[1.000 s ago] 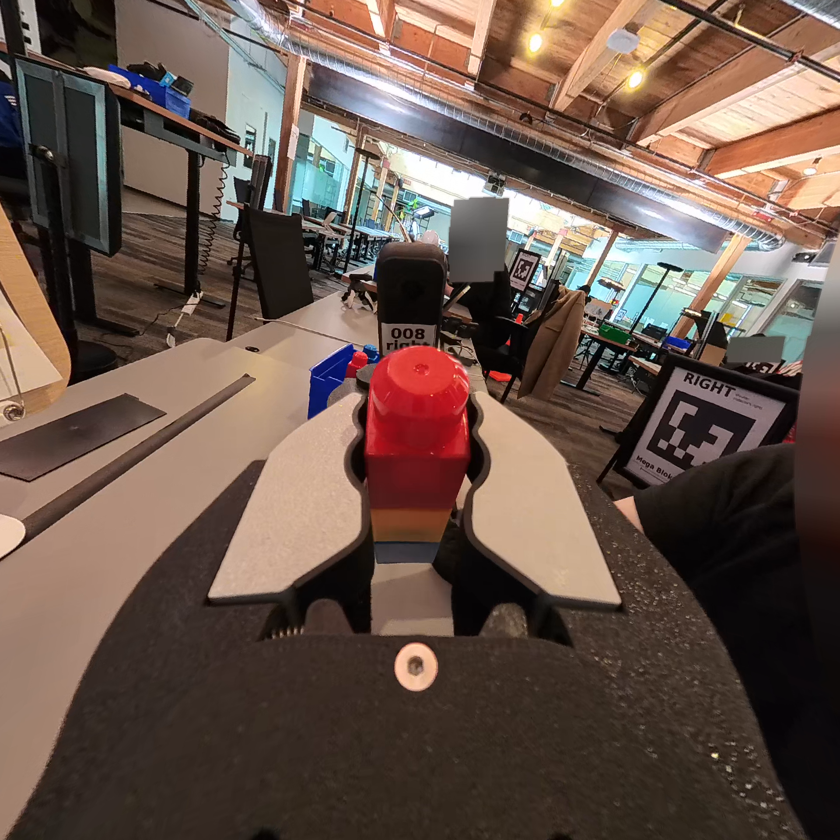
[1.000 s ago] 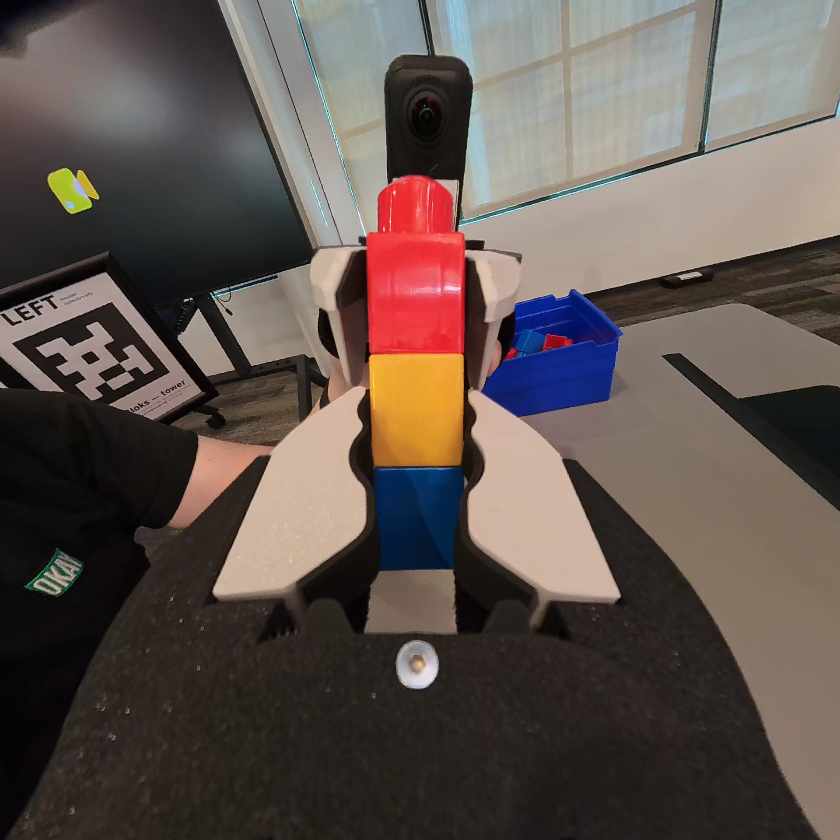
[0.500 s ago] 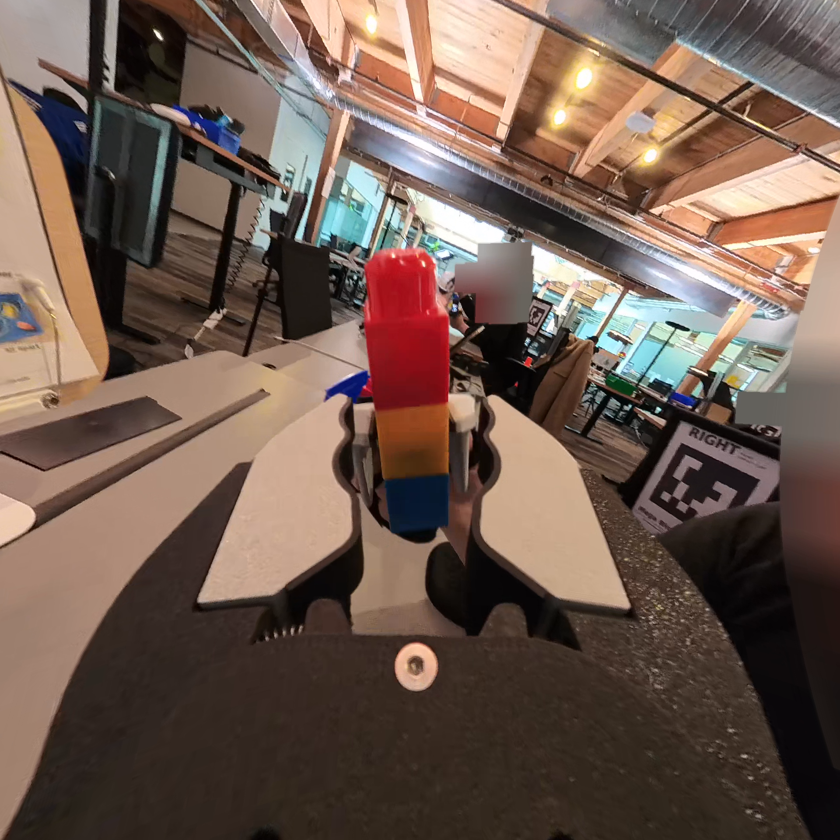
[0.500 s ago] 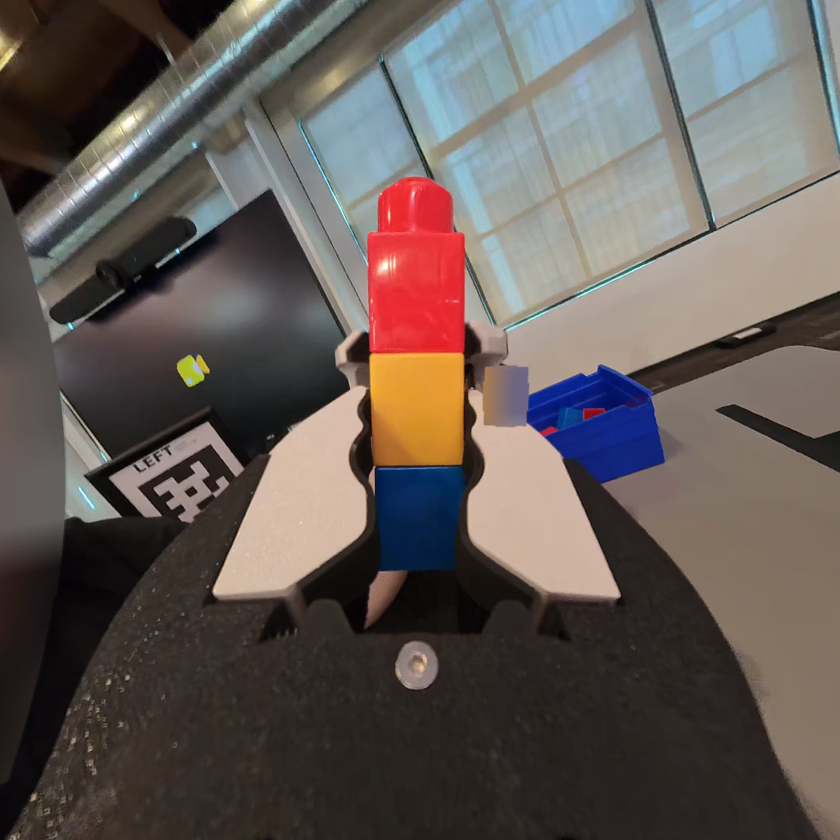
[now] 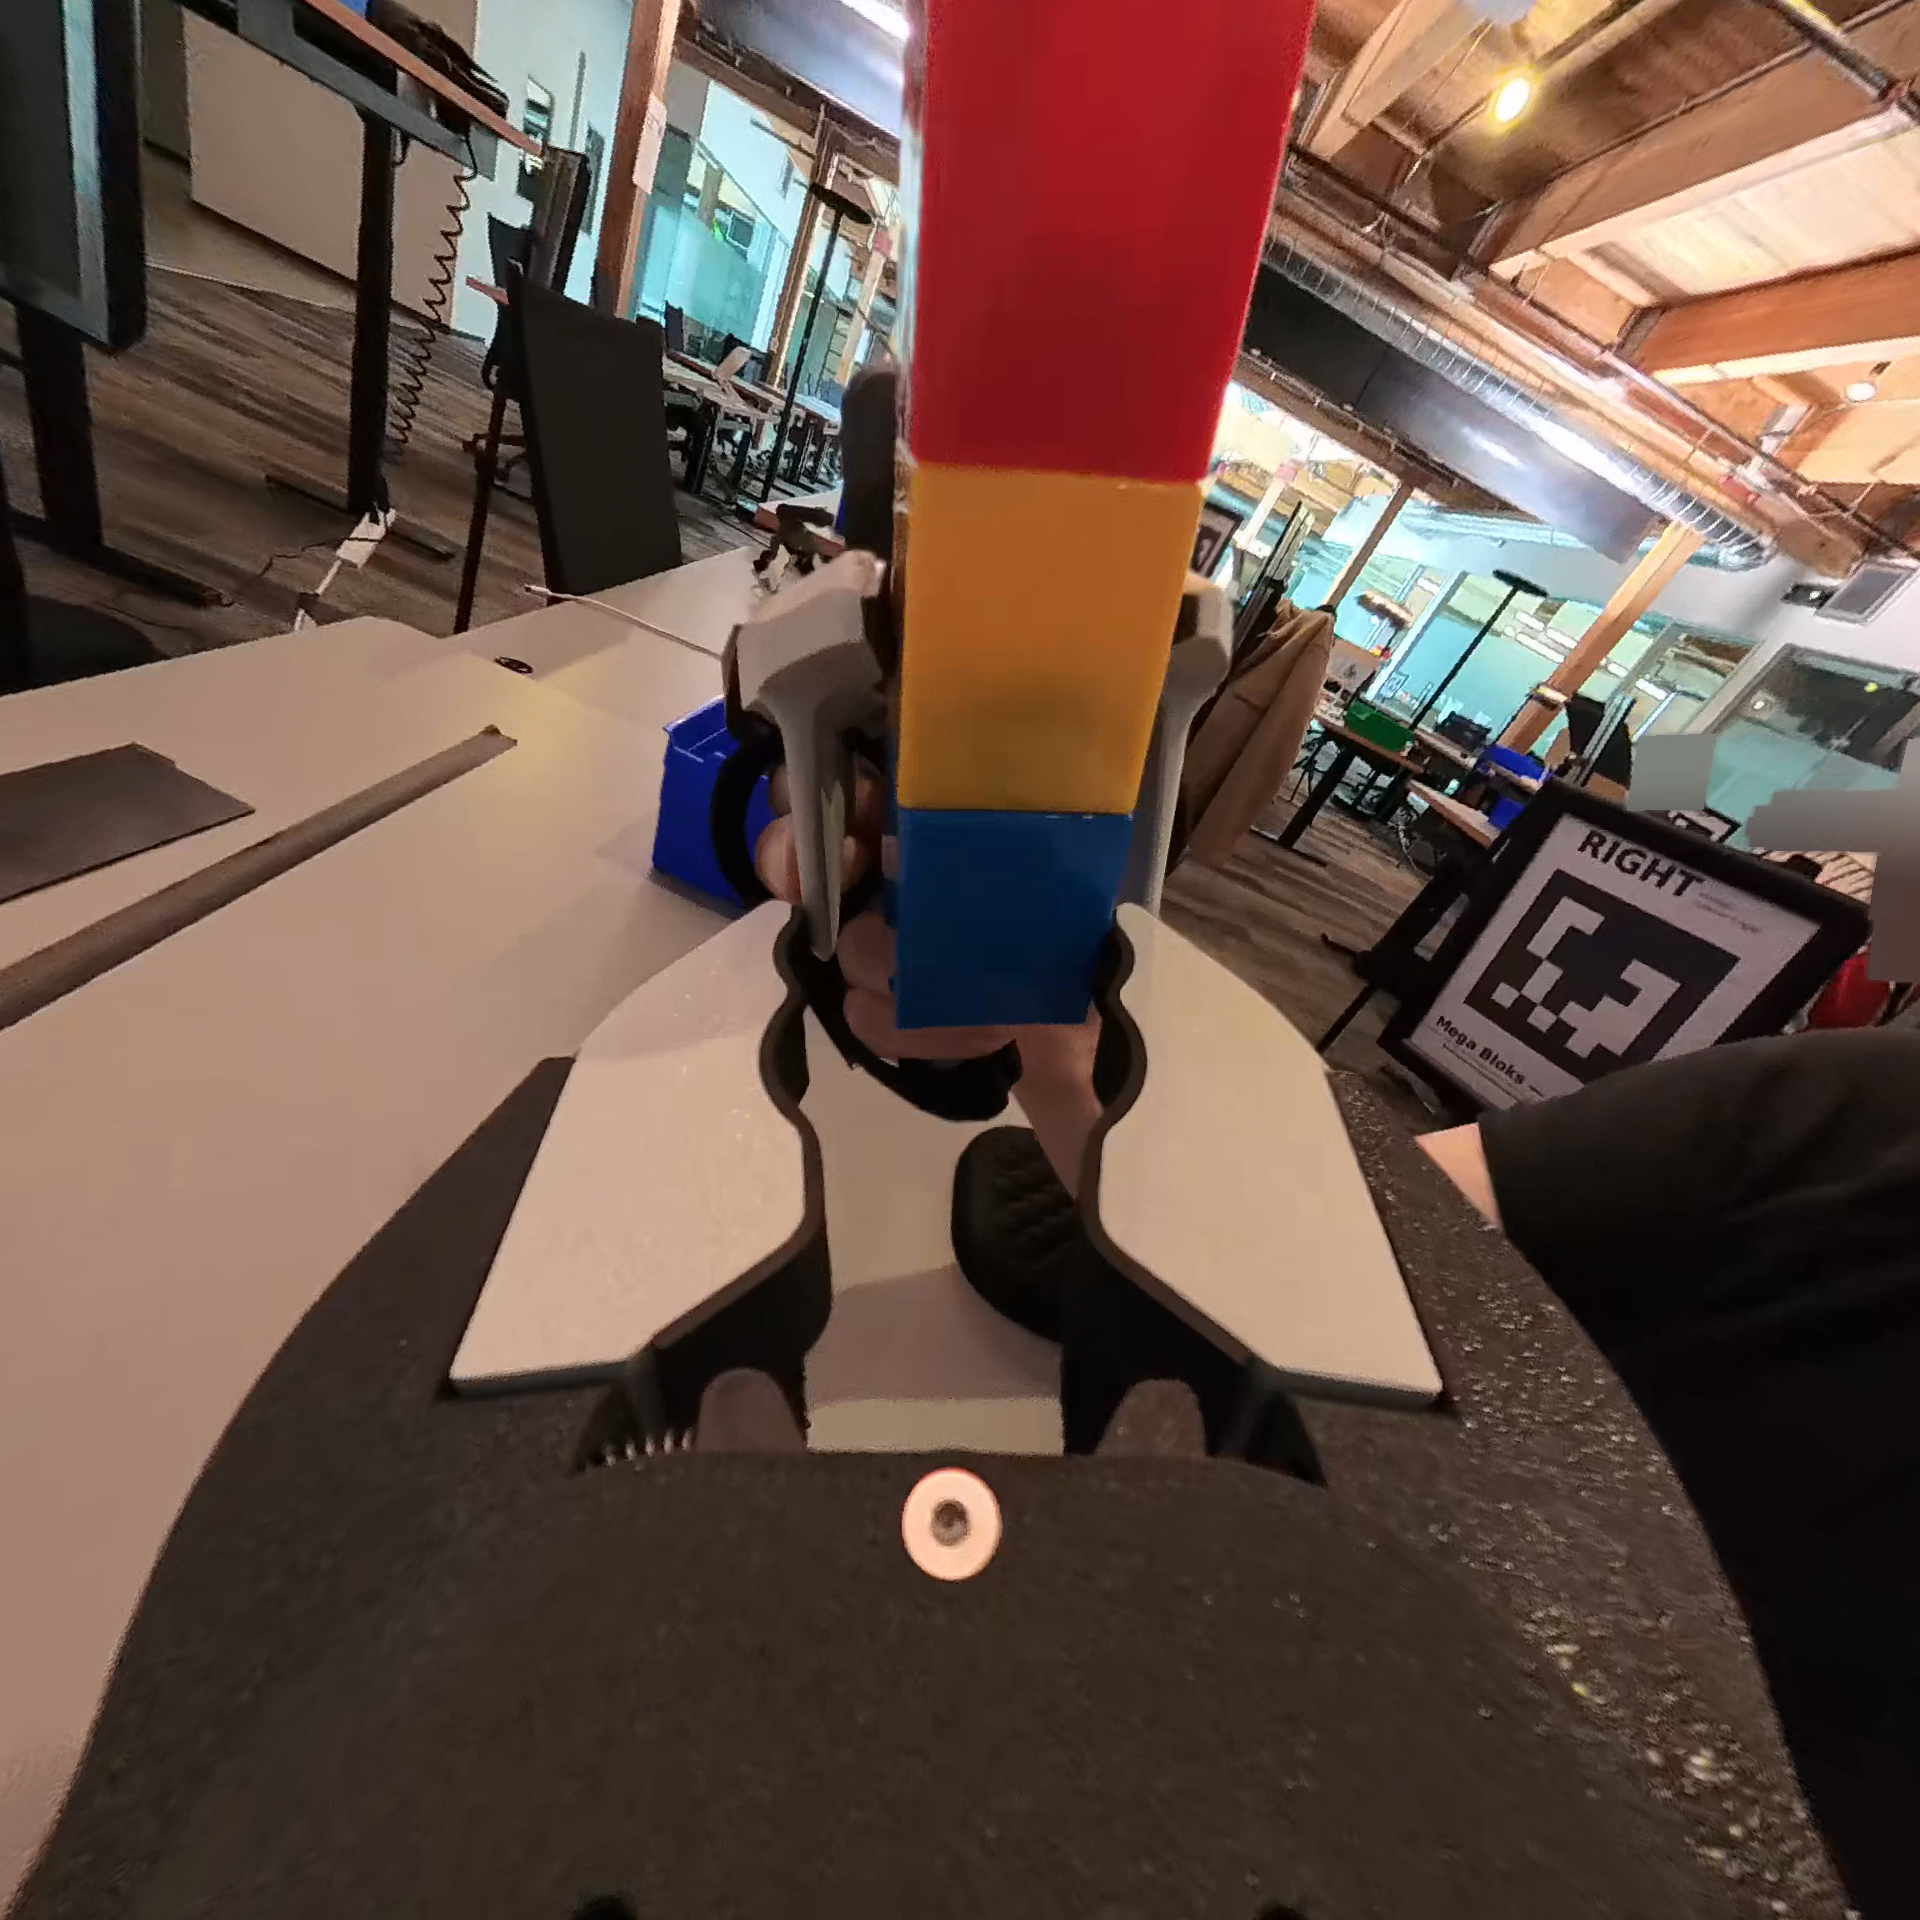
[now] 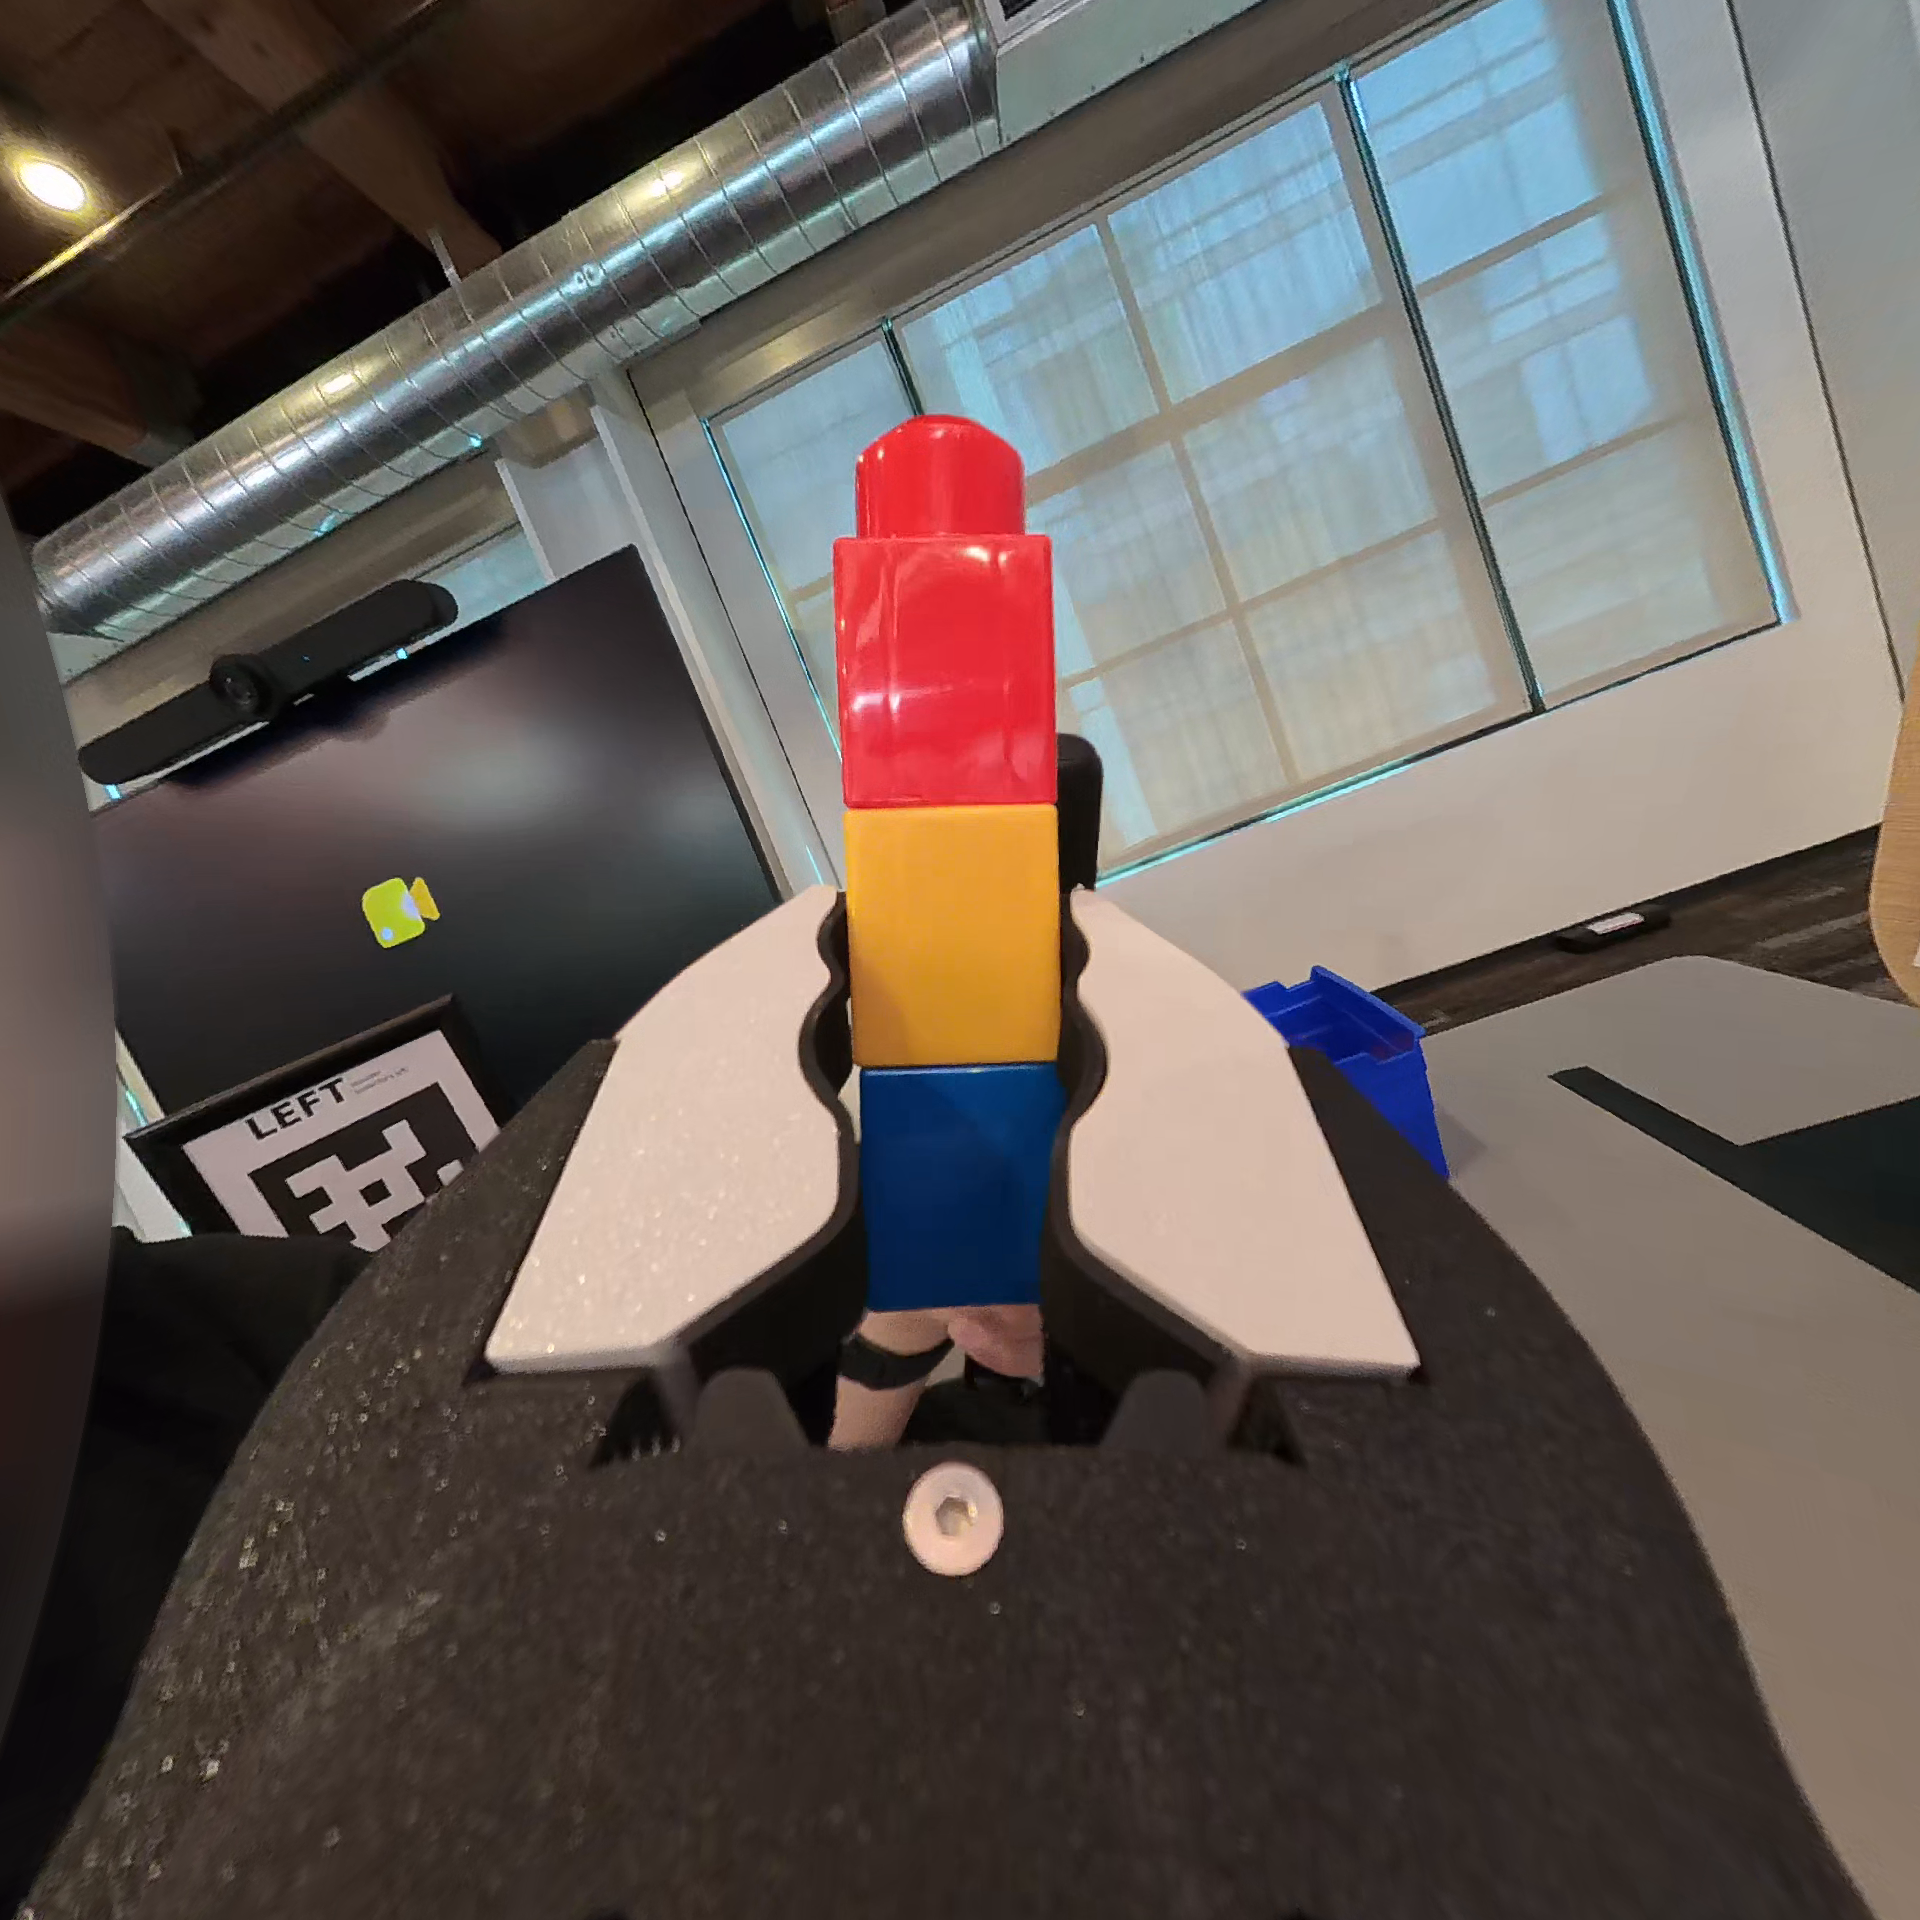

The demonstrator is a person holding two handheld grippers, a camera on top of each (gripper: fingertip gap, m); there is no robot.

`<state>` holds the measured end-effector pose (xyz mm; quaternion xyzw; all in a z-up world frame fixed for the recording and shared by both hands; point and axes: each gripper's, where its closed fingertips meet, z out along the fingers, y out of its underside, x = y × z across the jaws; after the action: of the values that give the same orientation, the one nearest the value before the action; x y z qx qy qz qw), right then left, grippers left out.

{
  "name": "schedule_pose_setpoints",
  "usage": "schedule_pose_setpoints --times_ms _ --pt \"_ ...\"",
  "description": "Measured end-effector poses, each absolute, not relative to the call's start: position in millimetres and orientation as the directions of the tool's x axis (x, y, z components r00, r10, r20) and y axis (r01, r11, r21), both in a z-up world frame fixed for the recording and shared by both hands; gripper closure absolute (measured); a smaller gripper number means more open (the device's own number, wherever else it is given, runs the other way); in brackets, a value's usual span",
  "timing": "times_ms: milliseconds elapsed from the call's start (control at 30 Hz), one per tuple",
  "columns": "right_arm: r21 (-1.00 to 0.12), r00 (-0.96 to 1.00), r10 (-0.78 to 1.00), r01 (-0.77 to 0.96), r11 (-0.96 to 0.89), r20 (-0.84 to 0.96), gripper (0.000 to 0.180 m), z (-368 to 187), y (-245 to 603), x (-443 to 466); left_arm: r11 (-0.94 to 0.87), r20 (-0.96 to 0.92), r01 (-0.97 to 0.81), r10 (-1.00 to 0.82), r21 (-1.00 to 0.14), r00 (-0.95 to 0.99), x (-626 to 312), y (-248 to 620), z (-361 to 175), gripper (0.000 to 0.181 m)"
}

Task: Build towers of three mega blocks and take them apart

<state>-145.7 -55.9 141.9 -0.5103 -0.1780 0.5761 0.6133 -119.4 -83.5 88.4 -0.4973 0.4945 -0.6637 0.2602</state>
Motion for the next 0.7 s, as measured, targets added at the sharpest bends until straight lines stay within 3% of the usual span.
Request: schedule_pose_setpoints --times_ms 167,467,633,700 --pt "-0.829 0.205 0.885 -0.485 -0.28 -0.419 0.14 139.4 -62.5 -146.8 -0.24 0.294 -0.2 -0.903 -0.95 -0.314 -118.9 -83.7 76.0 0.145" --pt "-0.956 0.48 0.833 -0.232 -0.182 -0.275 0.136 120.5 -58.9 -143.3 -0.247 0.352 -0.319 -0.875 -0.915 -0.332 -125.3 -89.3 66.0 0.146" --pt "-0.974 0.51 0.83 -0.101 -0.203 -0.226 0.136 109.7 -65.7 -147.9 -0.218 0.356 -0.392 -0.877 -0.894 -0.323 -128.2 -94.0 57.1 0.146" --pt "-0.978 0.521 0.829 -0.067 -0.198 -0.203 0.143 106.9 -66.1 -148.6 -0.208 0.354 -0.409 -0.878 -0.889 -0.323 -129.3 -95.3 55.2 0.146"
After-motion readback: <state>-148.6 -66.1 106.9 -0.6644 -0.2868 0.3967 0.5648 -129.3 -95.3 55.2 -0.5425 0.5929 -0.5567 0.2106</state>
